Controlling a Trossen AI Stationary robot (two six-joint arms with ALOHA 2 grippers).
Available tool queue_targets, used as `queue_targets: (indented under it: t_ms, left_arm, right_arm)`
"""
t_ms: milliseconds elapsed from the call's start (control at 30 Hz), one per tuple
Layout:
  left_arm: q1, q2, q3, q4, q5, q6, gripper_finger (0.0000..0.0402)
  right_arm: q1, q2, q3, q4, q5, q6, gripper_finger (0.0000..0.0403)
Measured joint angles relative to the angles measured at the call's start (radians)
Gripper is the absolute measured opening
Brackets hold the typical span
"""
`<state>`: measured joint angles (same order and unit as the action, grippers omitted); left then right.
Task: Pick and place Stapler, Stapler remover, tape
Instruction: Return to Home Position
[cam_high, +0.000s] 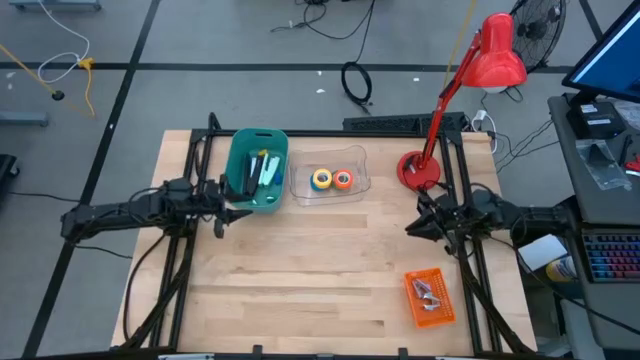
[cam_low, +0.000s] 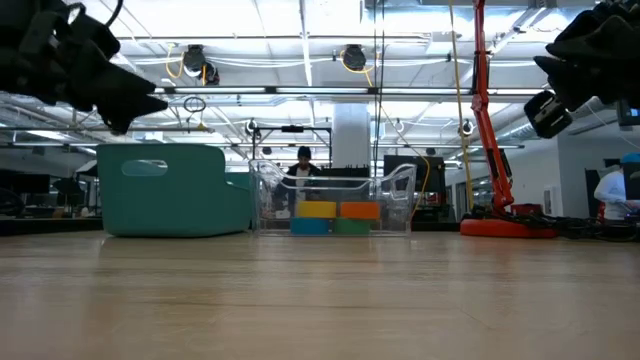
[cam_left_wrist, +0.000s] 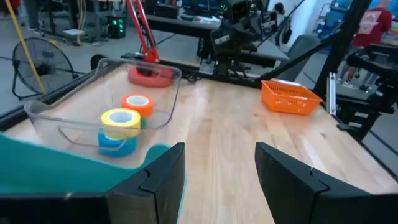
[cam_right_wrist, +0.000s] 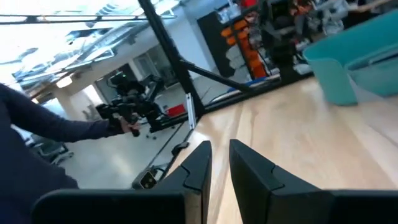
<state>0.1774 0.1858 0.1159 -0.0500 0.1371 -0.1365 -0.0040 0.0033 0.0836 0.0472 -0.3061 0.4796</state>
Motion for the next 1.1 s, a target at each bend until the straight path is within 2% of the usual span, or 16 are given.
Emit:
queue_targets:
  t_ms: [167,300,500,667,800,1100]
  left_arm:
    - [0.049,-0.011,-0.032,0.021,0.062,0.010,0.0198]
    - [0.081,-0.013,-0.077,0.173,0.152,0.029,0.0198]
    - [0.132,-0.019,-0.055,0.129,0.254,-0.007,0.0198]
    - [0.172,-0.069,-0.014,0.030,0.254,0.026,0.0198]
    - [0.162,-0.115,-0.063,0.017,0.251,0.022,0.0198]
    - [0.085,-0.131,-0.074,0.044,0.111,0.018,0.0198]
  right_arm:
    - [-0.085,0.001,-0.007,0.033,-0.062,-0.055,0.0050]
    - [-0.140,0.001,-0.007,0.034,-0.064,-0.069,0.0050]
    - [-0.166,0.000,-0.008,0.048,-0.198,0.000,0.0050]
    - [-0.168,0.000,-0.008,0.062,-0.178,-0.009,0.0050]
    - [-0.168,0.001,-0.008,0.038,-0.159,-0.021,0.0050]
    - [-0.181,0.001,-0.008,0.032,-0.027,-0.097,0.0050]
